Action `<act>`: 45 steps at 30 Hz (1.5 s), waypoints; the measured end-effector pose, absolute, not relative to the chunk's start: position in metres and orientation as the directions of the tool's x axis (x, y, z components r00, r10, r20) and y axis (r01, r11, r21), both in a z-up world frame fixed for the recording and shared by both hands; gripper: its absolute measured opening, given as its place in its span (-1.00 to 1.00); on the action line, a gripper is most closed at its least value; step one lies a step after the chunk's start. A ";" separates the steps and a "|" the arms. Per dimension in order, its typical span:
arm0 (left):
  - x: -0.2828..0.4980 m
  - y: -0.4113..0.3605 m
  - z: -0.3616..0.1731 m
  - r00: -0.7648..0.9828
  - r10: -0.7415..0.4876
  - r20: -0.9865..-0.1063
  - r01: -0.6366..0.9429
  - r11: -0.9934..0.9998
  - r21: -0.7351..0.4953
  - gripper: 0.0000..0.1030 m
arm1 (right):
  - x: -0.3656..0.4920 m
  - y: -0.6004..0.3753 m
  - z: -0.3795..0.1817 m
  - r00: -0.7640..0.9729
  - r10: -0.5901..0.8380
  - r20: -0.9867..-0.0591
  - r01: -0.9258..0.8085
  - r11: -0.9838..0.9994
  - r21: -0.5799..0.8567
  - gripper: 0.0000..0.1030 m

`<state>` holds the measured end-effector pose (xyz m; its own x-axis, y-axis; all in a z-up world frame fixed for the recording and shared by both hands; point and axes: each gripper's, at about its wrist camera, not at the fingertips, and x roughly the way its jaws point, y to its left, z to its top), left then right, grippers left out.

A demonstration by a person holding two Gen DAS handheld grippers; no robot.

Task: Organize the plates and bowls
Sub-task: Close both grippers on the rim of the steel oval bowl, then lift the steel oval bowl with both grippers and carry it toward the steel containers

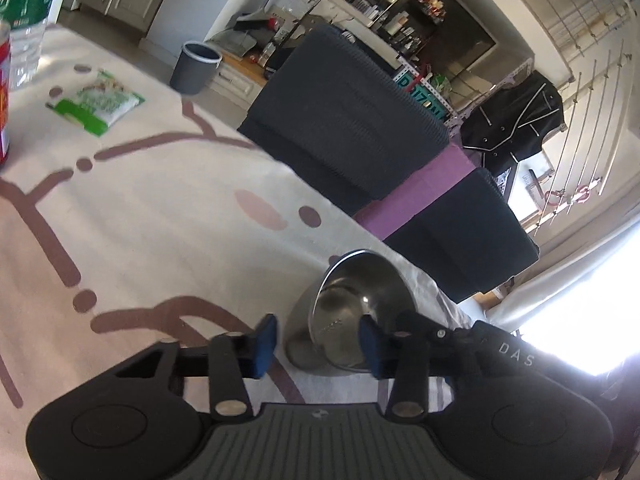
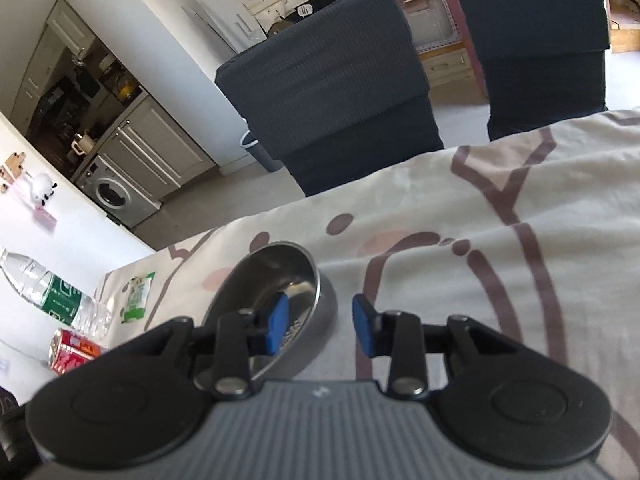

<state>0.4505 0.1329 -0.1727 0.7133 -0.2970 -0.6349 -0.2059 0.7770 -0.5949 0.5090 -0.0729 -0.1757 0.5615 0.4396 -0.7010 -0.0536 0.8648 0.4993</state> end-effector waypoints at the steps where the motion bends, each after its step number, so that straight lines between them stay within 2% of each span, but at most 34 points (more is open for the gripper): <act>1: 0.451 0.134 -0.174 0.710 -0.297 -0.639 -0.211 0.776 -0.595 -0.50 | 0.508 -0.072 -0.177 0.572 0.437 -0.694 -0.053 0.864 0.501 -0.30; 2: 0.451 0.133 -0.174 0.705 -0.282 -0.651 -0.217 0.787 -0.577 -0.61 | 0.510 -0.072 -0.178 0.579 0.438 -0.688 -0.056 0.863 0.502 -0.46; 4: 0.450 0.131 -0.173 0.707 -0.269 -0.654 -0.203 0.808 -0.553 -0.64 | 0.510 -0.071 -0.176 0.577 0.439 -0.689 -0.067 0.866 0.496 -0.66; 8: 0.446 0.123 -0.166 0.701 -0.239 -0.671 -0.178 0.853 -0.490 -0.81 | 0.505 -0.064 -0.170 0.592 0.393 -0.704 -0.096 0.902 0.422 -0.77; 20: 0.400 0.082 -0.108 0.695 -0.240 -0.677 -0.044 0.927 -0.373 -0.96 | 0.445 -0.086 -0.126 0.616 0.330 -0.715 -0.075 0.928 0.364 -0.80; 30: 0.327 0.047 -0.054 0.723 -0.296 -0.624 0.060 0.927 -0.371 -0.96 | 0.365 -0.133 -0.070 0.671 0.339 -0.660 -0.021 0.898 0.440 -0.83; 45: 0.220 -0.002 -0.041 0.704 -0.358 -0.613 0.159 0.921 -0.356 -0.96 | 0.238 -0.190 -0.047 0.696 0.308 -0.648 0.048 0.881 0.470 -0.85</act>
<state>0.2202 -0.0017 -0.0410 0.7043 -0.3583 -0.6129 0.1592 0.9210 -0.3555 0.2382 -0.1904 -0.0465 0.6963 0.3085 -0.6481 0.0475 0.8811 0.4705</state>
